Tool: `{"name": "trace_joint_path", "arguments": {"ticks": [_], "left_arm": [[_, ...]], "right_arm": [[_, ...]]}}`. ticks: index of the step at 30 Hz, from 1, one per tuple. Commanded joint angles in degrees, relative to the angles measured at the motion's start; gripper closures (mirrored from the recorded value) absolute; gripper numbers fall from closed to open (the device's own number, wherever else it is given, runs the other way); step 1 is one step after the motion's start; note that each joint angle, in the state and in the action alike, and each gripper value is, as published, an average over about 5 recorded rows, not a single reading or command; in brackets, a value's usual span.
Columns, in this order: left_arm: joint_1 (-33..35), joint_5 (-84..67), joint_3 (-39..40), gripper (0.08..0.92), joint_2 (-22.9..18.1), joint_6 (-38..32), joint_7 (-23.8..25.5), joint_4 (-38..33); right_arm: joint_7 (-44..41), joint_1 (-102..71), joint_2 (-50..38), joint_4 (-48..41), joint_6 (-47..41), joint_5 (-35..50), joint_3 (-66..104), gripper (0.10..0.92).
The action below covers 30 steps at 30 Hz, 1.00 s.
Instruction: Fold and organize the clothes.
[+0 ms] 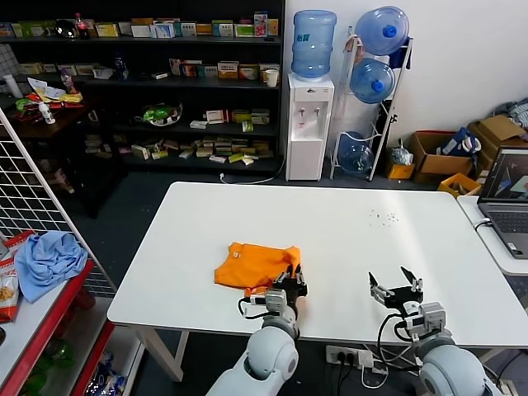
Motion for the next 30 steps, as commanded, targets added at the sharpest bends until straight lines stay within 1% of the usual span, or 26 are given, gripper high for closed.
{"name": "trace_joint_path", "arguments": {"ticks": [1,3,6,11,14,16,18,21,25,30], "left_arm": [[-0.7,0.7,2.2,0.709,-3.7,-14.9,5.3,2.5],[-0.1,1.5,1.8,0.648,-1.4,-17.5,6.8,0.8],[1.8,3.0,-0.1,0.562,3.9,-20.8,8.5,-2.3],[7.1,5.0,-5.8,0.414,14.2,-25.8,10.1,-7.6],[10.9,5.7,-9.7,0.328,20.7,-28.8,10.8,-9.6],[13.3,5.8,-12.2,0.276,24.0,-29.9,11.6,-10.7],[15.3,6.0,-14.5,0.223,26.0,-30.3,12.6,-11.9],[17.5,6.6,-17.3,0.184,27.7,-29.3,13.4,-13.4],[18.7,8.2,-20.2,0.178,28.8,-26.9,14.0,-13.7],[18.7,10.2,-22.6,0.177,30.1,-26.3,14.6,-12.7]], "right_arm": [[-0.5,-0.2,0.3,-1.3,0.7,-0.2,0.9,0.203],[-0.9,-0.2,0.8,-1.7,1.0,-0.6,1.3,0.203],[-1.7,-0.2,2.2,-2.4,1.5,-1.8,2.2,0.203],[-4.1,-0.2,6.2,-4.8,3.3,-6.3,4.6,0.203],[-5.8,-0.3,9.3,-5.5,3.3,-7.5,6.6,0.203],[-7.0,-0.3,11.4,-5.8,3.1,-8.2,8.1,0.203],[-8.3,-0.3,13.2,-5.8,2.8,-9.2,9.3,0.203],[-10.2,-0.5,15.1,-5.6,2.2,-11.3,10.7,0.203],[-11.9,-0.8,17.0,-5.2,1.8,-13.7,12.4,0.203],[-13.6,-1.2,18.3,-4.0,1.0,-15.9,14.5,0.203]]}}
